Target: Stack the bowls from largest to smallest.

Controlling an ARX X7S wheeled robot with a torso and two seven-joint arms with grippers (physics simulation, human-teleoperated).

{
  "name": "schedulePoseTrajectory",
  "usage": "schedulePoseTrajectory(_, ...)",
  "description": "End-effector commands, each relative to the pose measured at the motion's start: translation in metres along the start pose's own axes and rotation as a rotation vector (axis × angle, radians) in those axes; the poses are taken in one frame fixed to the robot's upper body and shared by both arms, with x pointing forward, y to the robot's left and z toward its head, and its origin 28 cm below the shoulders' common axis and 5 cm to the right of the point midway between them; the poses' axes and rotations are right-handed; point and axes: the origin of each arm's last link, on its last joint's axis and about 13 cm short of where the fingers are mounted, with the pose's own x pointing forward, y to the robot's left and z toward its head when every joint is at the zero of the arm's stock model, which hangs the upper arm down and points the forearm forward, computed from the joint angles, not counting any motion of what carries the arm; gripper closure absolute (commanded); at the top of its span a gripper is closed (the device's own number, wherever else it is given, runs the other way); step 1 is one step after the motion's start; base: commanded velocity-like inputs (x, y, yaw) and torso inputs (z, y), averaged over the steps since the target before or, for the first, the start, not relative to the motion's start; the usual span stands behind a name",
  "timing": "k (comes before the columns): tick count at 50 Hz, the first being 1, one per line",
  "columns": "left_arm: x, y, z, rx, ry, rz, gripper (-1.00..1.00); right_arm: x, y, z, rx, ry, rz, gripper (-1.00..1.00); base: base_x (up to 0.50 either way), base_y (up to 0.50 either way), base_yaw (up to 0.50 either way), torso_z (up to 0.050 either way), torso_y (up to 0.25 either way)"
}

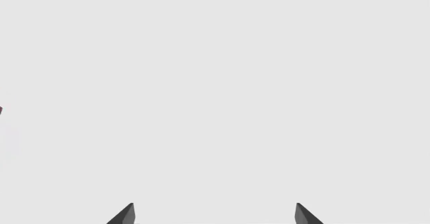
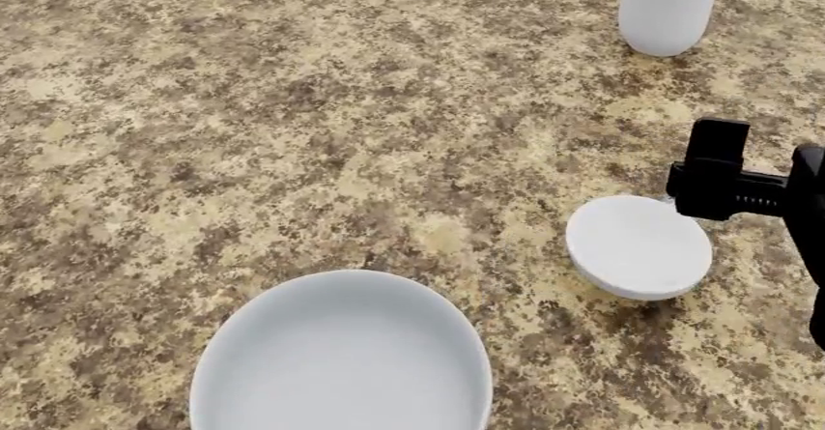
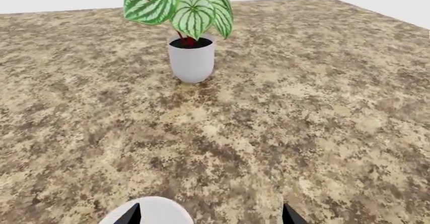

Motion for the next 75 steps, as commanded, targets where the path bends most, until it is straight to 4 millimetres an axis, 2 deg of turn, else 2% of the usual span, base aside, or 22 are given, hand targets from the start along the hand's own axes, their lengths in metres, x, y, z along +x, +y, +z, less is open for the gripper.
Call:
schedulePoseTrajectory(1, 0.0, 0.004, -0.001, 0.002, 0.01, 0.016, -1.0, 0.015, -0.009, 0.016, 0.055, 0.195, 0.024, -1.0, 0.0, 0.0, 0.0, 0.0, 0.0)
schedulePoseTrajectory(5, 0.0, 0.004, -0.003, -0.003, 0.012, 0.02, -1.0, 0.015, -0.011, 0.034, 0.021, 0.237, 0.007, -1.0, 0.0, 0.0, 0.0, 0.0, 0.0)
schedulePoseTrajectory(12, 0.0, 0.005, -0.004, -0.014, 0.01, 0.02, -1.0, 0.015, -0.005, 0.059, -0.069, 0.363, 0.094, -1.0, 0.0, 0.0, 0.0, 0.0, 0.0)
schedulePoseTrajectory(23, -0.003, 0.008, -0.008, -0.013, 0.018, 0.028, -1.0, 0.031, 0.0, 0.07, -0.088, 0.418, 0.083, -1.0, 0.0, 0.0, 0.0, 0.0, 0.0)
schedulePoseTrajectory(32, -0.004, 0.008, -0.009, -0.006, 0.023, 0.028, -1.0, 0.048, 0.007, 0.065, -0.091, 0.434, 0.099, -1.0, 0.0, 0.0, 0.0, 0.0, 0.0)
schedulePoseTrajectory(41, -0.006, 0.011, -0.011, -0.002, 0.025, 0.034, -1.0, 0.065, 0.017, 0.049, -0.104, 0.469, 0.125, -1.0, 0.0, 0.0, 0.0, 0.0, 0.0)
schedulePoseTrajectory(62, -0.005, 0.01, -0.01, 0.003, 0.027, 0.036, -1.0, 0.077, 0.012, 0.031, -0.074, 0.5, 0.111, -1.0, 0.0, 0.0, 0.0, 0.0, 0.0)
schedulePoseTrajectory(75, -0.003, 0.009, -0.01, 0.007, 0.03, 0.031, -1.0, 0.083, 0.012, 0.012, -0.045, 0.522, 0.125, -1.0, 0.0, 0.0, 0.0, 0.0, 0.0)
